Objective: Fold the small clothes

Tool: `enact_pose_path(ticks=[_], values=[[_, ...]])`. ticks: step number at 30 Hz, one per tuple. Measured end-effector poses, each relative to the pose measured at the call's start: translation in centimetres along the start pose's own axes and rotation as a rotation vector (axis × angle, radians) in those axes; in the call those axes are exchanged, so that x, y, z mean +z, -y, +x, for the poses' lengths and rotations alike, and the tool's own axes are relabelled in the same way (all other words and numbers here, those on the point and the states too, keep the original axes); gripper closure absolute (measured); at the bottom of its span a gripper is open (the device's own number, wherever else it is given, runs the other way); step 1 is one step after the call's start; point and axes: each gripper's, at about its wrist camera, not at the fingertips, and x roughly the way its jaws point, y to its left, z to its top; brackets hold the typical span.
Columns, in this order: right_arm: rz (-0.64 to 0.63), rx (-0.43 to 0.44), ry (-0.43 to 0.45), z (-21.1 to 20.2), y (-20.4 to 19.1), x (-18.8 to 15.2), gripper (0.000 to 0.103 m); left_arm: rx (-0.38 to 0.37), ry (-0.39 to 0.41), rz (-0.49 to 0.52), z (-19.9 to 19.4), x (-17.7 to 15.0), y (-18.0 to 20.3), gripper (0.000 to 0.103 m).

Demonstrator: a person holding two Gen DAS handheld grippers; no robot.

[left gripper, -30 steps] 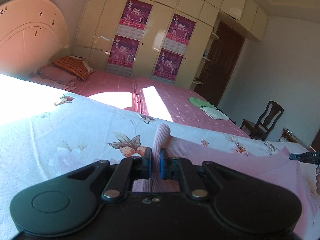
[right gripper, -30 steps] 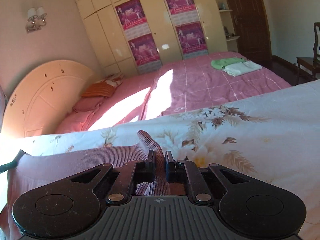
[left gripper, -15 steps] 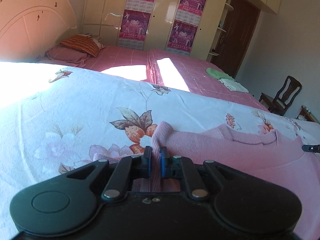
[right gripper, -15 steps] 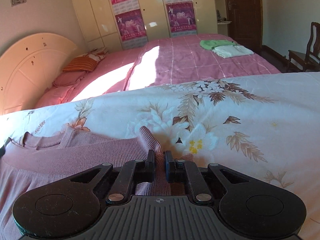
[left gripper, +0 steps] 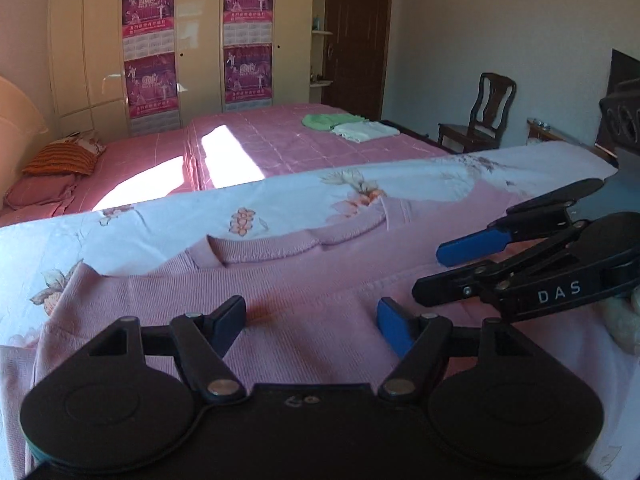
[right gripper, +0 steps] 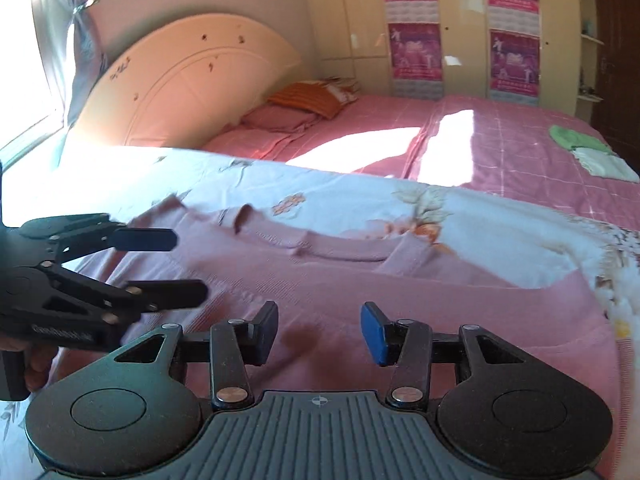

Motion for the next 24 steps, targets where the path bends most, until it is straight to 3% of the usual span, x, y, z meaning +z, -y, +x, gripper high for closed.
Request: enact_pose_path(ticks=[2,5,6,11,15,17,20,22,24], values=[[-0.037,-0.106,-0.007,0.5,0.5,-0.2,0.056,0.027,0.006,-0.055,0.1,-0.9,-2.3,0.026],[0.131,-0.267,-0.014,0.0,5.8,-0.3,0.055,0.008,0.018,-0.155,-0.7,-1.6,-5.6,0.025],[0.155,-0.284,-0.020,-0.6,6.9,-0.4,0.055,0.010,0.021,-0.164,-1.1,-1.7,-6.0,0.025],[0.169,-0.199,0.038,-5.5,7.6,-1.3,0.055,0.080,0.084,-0.150,-5.0,-1.2,-4.3,0.027],[0.118,-0.065,0.060,-6.7,3.2,-3.0,0.055,0.016,0.107,-0.097,-6.1,-1.8,0.9,0.026],[0.059,-0.034,0.043,-6.6,0.6,-4.6,0.055,0.039,0.078,-0.058,-5.7,-2.9,2.5,0.026],[-0.007,-0.101,0.021,-6.5,-0.1,-6.6,0.055,0.100,0.033,-0.139,-5.8,-5.2,0.1,0.024],[0.046,-0.197,0.017,-7.2,1.6,-7.6,0.055,0.101,0.058,-0.211,-7.5,-6.6,-2.5,0.028],[0.119,-0.233,0.012,-8.3,4.1,-8.5,0.055,0.184,0.040,-0.203,-8.7,-7.4,-4.0,0.026]])
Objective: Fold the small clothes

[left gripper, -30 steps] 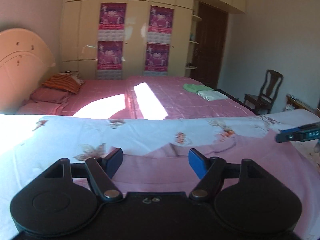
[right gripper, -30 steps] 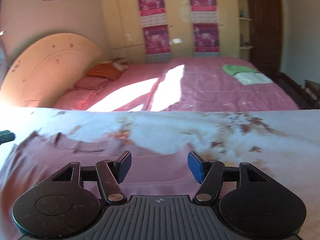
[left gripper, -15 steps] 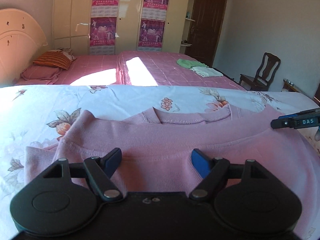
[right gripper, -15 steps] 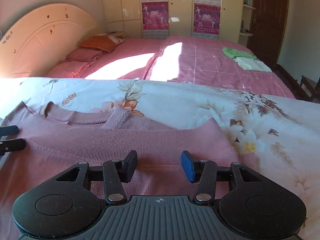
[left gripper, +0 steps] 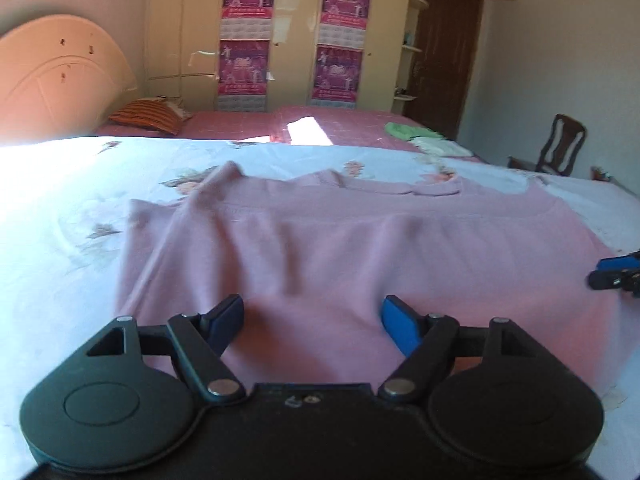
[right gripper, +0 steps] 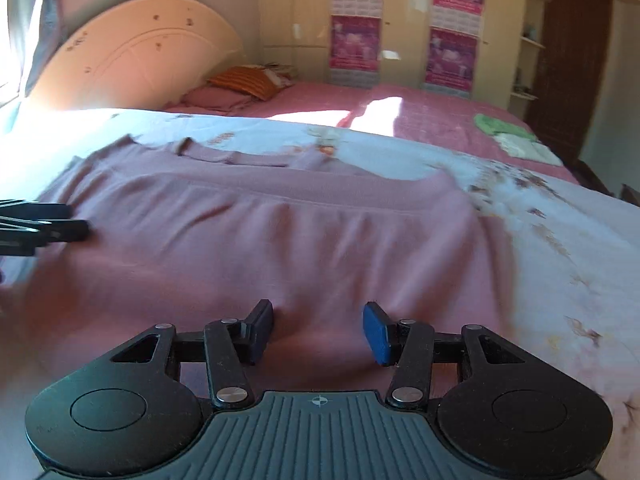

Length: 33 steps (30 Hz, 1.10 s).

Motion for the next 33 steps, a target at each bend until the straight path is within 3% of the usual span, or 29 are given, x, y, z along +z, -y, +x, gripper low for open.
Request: enact_pose_path(ticks=[4,5,7,10,12,14,19,22,25,30,31,32,33], values=[[0.066,-0.011,-0.021,-1.3,1.6,-0.5,0.055,0.024,-0.014,0.003,-1.6,-0.6,-1.9,0.026],[0.079,-0.002,-0.003,-2.1,1.4,-0.4,0.055,0.033,-0.004,-0.006,-2.4,-0.5,-1.8,0.030],[0.061,0.016,0.064,-4.2,0.2,-0.4,0.055,0.014,0.038,-0.013,-4.1,-0.4,-1.0,0.029],[-0.004,0.045,0.081,-4.8,-2.5,-0.8,0.055,-0.015,0.074,0.037,-5.1,-0.7,1.4,0.028],[-0.047,0.043,0.033,-3.9,-4.0,-1.3,0.055,-0.021,0.037,0.079,-4.4,-1.3,3.1,0.028],[-0.095,-0.015,-0.048,-2.4,-4.7,-2.7,0.055,-0.004,-0.041,0.081,-3.1,-2.5,3.2,0.024],[-0.012,-0.019,0.005,-5.2,-2.7,-3.8,0.055,0.056,-0.015,0.049,-5.4,-3.2,1.0,0.025],[0.034,-0.107,0.069,-7.2,-0.7,-4.4,0.055,0.074,-0.016,0.021,-6.4,-4.1,-1.4,0.028],[0.135,-0.149,0.046,-7.1,2.0,-4.6,0.055,0.087,0.001,0.018,-7.4,-4.1,-2.1,0.030],[0.155,-0.114,-0.040,-5.7,3.1,-4.5,0.055,0.125,-0.024,0.032,-6.8,-3.9,-1.5,0.029],[0.135,-0.119,-0.059,-5.4,2.9,-4.5,0.066,0.132,-0.028,0.038,-6.5,-3.9,-1.3,0.027],[0.098,-0.128,-0.068,-5.4,2.5,-4.6,0.087,0.138,-0.028,0.047,-6.5,-4.0,-1.4,0.027],[0.042,-0.159,-0.076,-5.5,2.1,-4.7,0.089,0.147,-0.030,0.062,-6.5,-4.0,-1.3,0.027]])
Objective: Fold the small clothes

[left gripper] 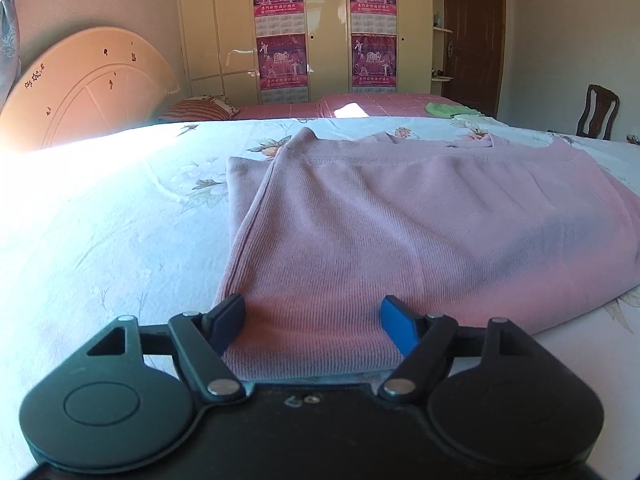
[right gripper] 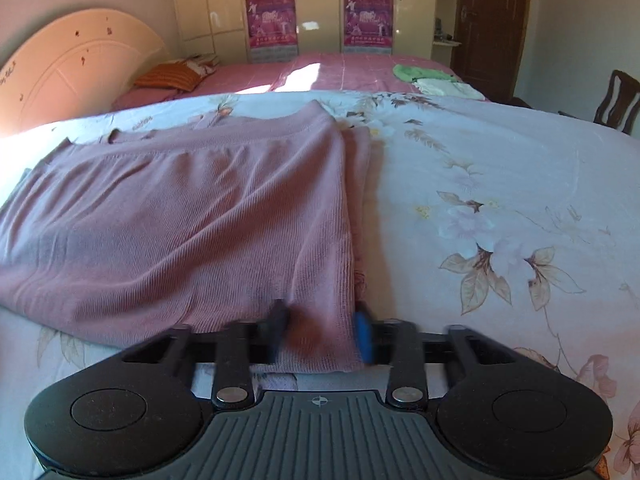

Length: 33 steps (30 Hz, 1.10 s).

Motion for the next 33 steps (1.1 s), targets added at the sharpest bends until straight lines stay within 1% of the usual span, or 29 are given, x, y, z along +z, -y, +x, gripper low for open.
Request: enact_pose_path(ticks=[1,2,3,4,6,7,8,9,10,11,12,13,14,17,20,21,22,23,24,25,26,27,33], values=[[-0.007,-0.021,-0.006,-0.1,0.1,-0.1,0.094,0.012,0.001,0.016,0.0,0.0,0.0,0.027],[-0.001,-0.042,-0.011,-0.2,0.6,-0.3,0.094,0.032,0.002,0.020,-0.1,-0.2,-0.2,0.027],[0.016,-0.057,-0.009,-0.2,1.2,-0.7,0.094,0.041,-0.005,0.004,0.0,-0.3,-0.6,0.025],[0.027,-0.067,-0.008,-0.3,1.5,-0.9,0.094,0.049,-0.026,-0.033,0.2,-0.3,-1.3,0.020],[0.018,-0.069,-0.022,-0.6,1.4,-0.7,0.094,0.053,-0.040,-0.122,-0.2,-0.5,-2.8,0.020],[0.023,-0.071,-0.013,-1.1,1.2,-0.4,0.093,0.067,-0.033,-0.134,-0.7,-0.4,-3.0,0.024],[0.034,-0.078,0.026,-1.9,1.1,-0.1,0.093,0.081,-0.011,-0.138,-1.6,-0.2,-3.0,0.025],[0.037,-0.083,0.076,-2.8,0.8,0.1,0.093,0.071,0.015,-0.142,-2.3,-0.1,-2.8,0.025],[0.039,-0.068,0.106,-3.5,0.5,0.4,0.093,0.047,0.039,-0.149,-2.9,0.0,-2.4,0.025],[0.051,-0.032,0.114,-3.7,0.1,0.7,0.093,0.021,0.060,-0.146,-3.5,0.2,-1.7,0.025],[0.059,0.021,0.115,-3.6,-0.5,1.2,0.093,-0.002,0.081,-0.124,-3.9,0.5,-0.4,0.025],[0.053,0.044,0.117,-3.6,-1.1,1.2,0.093,-0.019,0.094,-0.100,-4.0,0.7,0.8,0.024],[0.036,0.060,0.117,-3.4,-2.2,1.4,0.093,-0.042,0.095,-0.084,-3.9,1.0,2.1,0.023],[-0.015,0.125,0.105,-2.6,-5.9,1.7,0.093,-0.120,0.080,-0.079,-3.0,1.7,5.9,0.023],[-0.042,0.170,0.098,-1.9,-9.4,1.8,0.093,-0.170,0.063,-0.038,-2.4,1.9,9.6,0.022],[-0.052,0.187,0.091,-1.6,-10.5,1.7,0.092,-0.178,0.057,-0.026,-2.3,1.9,10.4,0.022],[-0.058,0.194,0.084,-1.3,-11.2,1.6,0.089,-0.182,0.046,-0.015,-2.0,1.8,11.3,0.022],[-0.062,0.196,0.079,-1.1,-11.7,1.4,0.080,-0.182,0.021,-0.002,-1.6,1.5,12.1,0.022],[-0.063,0.197,0.061,-0.5,-12.2,1.1,0.074,-0.177,-0.016,0.012,-1.0,1.2,12.6,0.022],[-0.069,0.188,0.021,0.3,-12.6,0.8,0.070,-0.168,-0.065,0.026,-0.1,0.8,13.0,0.021],[-0.082,0.176,0.018,0.8,-12.9,0.4,0.070,-0.157,-0.044,0.035,0.0,0.2,13.1,0.019],[-0.089,0.169,0.040,1.0,-13.0,0.2,0.069,-0.155,-0.038,0.035,0.0,0.0,13.1,0.018],[-0.074,0.178,0.036,0.4,-12.5,0.6,0.069,-0.164,-0.052,0.040,-0.4,0.3,12.6,0.018]])
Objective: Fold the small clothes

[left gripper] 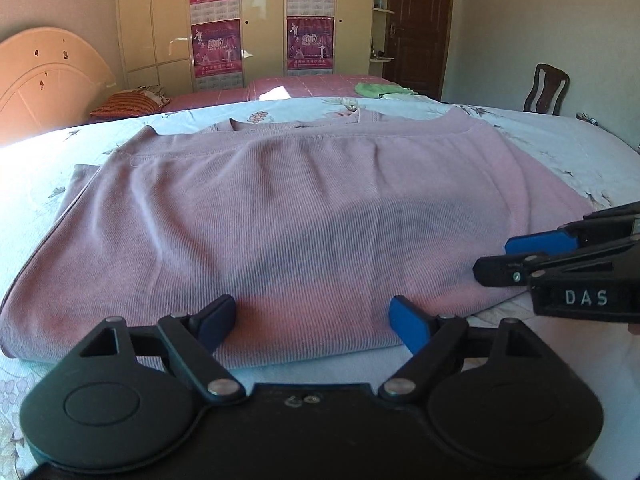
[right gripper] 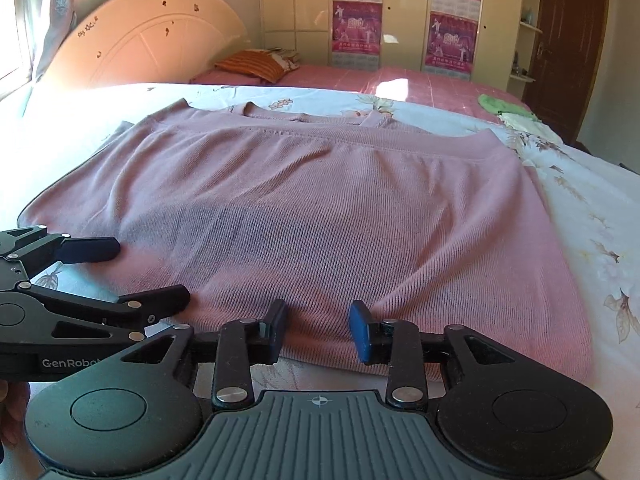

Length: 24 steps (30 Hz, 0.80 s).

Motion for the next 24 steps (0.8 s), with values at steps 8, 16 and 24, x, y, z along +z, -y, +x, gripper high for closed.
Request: enact_pose_path(ticks=[8,16,24], values=[[0.090,-0.034,-0.009,-0.5,2.8,-0.9,0.069,0.062,0.016,-0.063,-0.7,-0.6,-2.6,0.017],[0.146,-0.081,0.079,-2.9,5.1,-0.8,0.069,0.135,0.044,-0.148,-2.3,-0.7,-6.9,0.020],[0.153,-0.090,0.042,-3.0,6.9,-1.1,0.069,0.100,0.069,-0.234,-5.0,-1.7,-9.8,0.021]])
